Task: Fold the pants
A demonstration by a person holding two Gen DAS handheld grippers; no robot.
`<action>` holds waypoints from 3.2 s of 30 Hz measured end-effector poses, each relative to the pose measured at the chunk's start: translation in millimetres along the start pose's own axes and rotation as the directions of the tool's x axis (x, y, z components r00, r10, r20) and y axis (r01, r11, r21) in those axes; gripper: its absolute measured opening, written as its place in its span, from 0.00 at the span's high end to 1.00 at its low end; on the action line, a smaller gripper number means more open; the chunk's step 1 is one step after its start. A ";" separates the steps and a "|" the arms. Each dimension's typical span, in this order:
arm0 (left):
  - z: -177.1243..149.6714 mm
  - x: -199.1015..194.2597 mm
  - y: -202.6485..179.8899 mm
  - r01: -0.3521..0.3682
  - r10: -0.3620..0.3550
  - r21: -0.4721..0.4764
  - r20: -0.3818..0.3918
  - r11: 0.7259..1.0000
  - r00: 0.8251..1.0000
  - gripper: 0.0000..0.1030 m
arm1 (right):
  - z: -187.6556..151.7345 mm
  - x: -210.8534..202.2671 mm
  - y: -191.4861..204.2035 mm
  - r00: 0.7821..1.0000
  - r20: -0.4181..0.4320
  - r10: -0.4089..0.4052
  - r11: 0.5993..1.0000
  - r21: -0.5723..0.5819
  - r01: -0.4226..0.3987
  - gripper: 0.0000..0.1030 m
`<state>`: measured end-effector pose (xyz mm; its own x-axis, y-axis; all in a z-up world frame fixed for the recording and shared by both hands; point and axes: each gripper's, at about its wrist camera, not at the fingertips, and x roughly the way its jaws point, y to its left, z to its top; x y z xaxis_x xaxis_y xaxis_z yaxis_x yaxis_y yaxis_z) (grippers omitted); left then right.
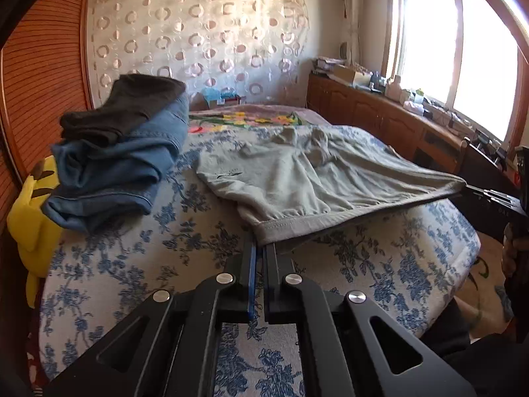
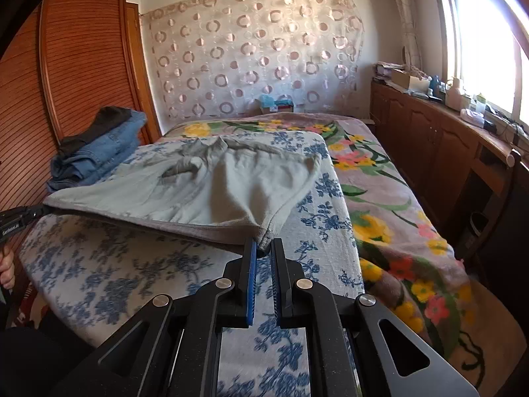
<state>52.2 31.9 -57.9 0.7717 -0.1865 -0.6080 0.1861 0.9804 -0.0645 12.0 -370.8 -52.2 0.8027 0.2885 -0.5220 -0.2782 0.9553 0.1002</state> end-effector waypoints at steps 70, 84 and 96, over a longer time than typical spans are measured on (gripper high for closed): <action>-48.0 40.5 7.1 -0.067 0.064 -0.012 -0.178 0.998 0.982 0.21 | -10.7 44.6 -31.7 0.989 -0.146 0.004 0.994 0.112 0.012 0.68; -49.9 39.7 6.9 -0.065 0.063 -0.006 -0.157 0.998 0.986 0.20 | 8.9 102.8 -32.4 0.978 -0.195 -0.080 0.997 0.001 0.081 0.96; -49.3 39.3 7.6 -0.063 0.062 -0.006 -0.150 0.998 0.987 0.19 | 9.7 97.9 -61.5 0.982 -0.158 -0.100 0.990 0.082 0.114 0.95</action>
<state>53.9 35.1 -121.3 0.6821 -0.1140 -0.7223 0.1333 0.9906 -0.0305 112.8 -400.7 -101.2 0.7332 0.1777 -0.6564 -0.1406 0.9840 0.1093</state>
